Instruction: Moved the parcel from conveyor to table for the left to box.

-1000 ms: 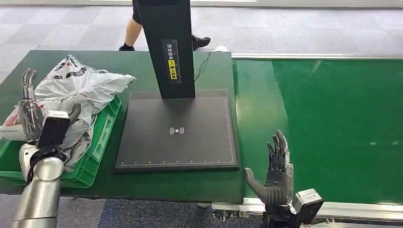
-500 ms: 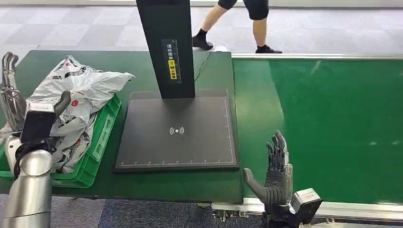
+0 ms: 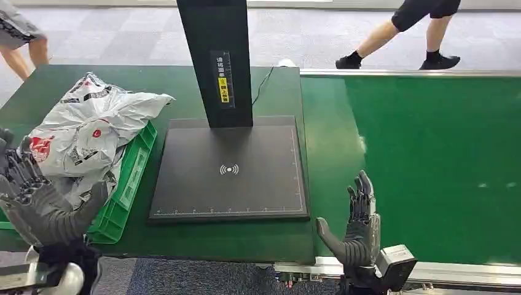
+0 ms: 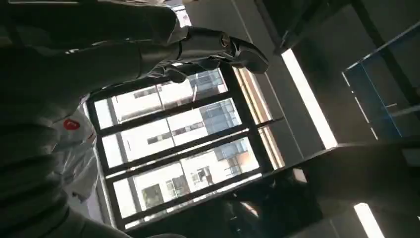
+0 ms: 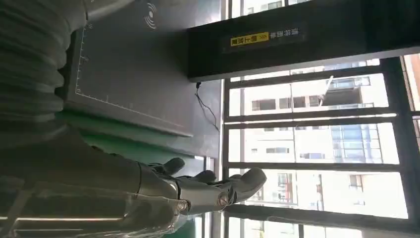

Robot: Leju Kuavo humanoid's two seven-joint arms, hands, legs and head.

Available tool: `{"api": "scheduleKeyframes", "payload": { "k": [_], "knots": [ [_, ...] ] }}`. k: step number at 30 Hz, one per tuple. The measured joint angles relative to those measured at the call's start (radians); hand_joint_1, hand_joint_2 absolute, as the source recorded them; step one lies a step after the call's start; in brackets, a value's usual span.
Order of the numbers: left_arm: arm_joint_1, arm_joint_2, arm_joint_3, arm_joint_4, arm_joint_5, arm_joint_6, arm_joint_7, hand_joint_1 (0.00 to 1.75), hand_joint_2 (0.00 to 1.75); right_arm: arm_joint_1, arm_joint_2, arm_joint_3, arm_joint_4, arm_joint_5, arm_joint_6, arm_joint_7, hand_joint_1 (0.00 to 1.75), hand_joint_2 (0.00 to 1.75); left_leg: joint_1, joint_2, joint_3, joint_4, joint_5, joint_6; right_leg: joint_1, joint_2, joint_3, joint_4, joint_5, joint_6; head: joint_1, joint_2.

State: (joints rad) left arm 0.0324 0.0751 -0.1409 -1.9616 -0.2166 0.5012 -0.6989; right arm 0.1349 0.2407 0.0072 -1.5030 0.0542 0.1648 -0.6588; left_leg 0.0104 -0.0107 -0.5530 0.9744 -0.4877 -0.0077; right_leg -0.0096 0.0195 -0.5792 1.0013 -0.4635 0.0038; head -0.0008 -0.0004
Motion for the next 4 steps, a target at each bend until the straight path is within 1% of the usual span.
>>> {"api": "scheduleKeyframes", "payload": {
  "k": [2,4],
  "knots": [
    [0.04,-0.018,-0.068,-0.003,-0.005,-0.082,0.004,0.0,1.75,0.004,0.0,0.0,0.0,0.008,-0.006,0.001,0.0,1.75,0.0,0.0,0.0,0.0,0.0,0.0,0.0,0.0,0.001,0.0,0.0,0.0,0.0,0.0],
    [0.072,-0.04,-0.124,0.015,-0.033,-0.223,0.029,0.0,1.75,0.003,0.001,-0.001,0.0,0.021,-0.016,0.004,0.0,1.75,0.0,0.0,0.0,0.0,0.0,0.0,0.0,0.0,0.001,0.0,0.0,0.0,0.0,0.0]
  ]
}}
